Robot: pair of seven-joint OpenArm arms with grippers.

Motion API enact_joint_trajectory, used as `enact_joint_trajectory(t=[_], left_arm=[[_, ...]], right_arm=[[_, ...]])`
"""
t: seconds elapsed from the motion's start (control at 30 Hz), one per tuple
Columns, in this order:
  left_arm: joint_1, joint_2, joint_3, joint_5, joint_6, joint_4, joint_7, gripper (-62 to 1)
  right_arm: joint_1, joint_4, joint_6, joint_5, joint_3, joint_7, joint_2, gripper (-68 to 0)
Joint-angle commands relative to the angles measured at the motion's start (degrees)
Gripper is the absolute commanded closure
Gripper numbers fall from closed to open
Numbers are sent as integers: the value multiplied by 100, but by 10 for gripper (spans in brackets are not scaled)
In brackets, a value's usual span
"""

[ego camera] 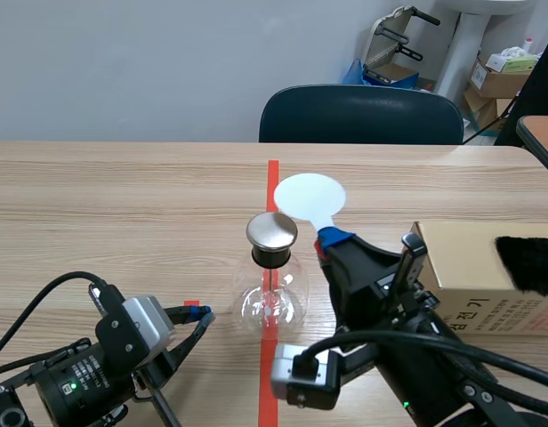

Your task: Do the electroscope experiment

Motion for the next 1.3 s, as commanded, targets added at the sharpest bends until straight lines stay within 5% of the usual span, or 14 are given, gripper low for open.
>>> enact_joint_trajectory(t=[0.0,0.37,0.67,1.27], left_arm=[[13,15,-17,-33,-17,44,-55,-40],[13,15,-17,-33,-20,44,-57,-40],[15,15,-17,-33,-63,44,-57,-40],[13,15,-17,269,-55,44,-33,-40]], right_arm=[[50,96,-63,22,55,-262,37,-20],[50,96,-61,42,55,-2138,50,-20],[50,96,-61,37,55,-2583,48,-20],[52,96,-42,-85,48,203,48,-20]])
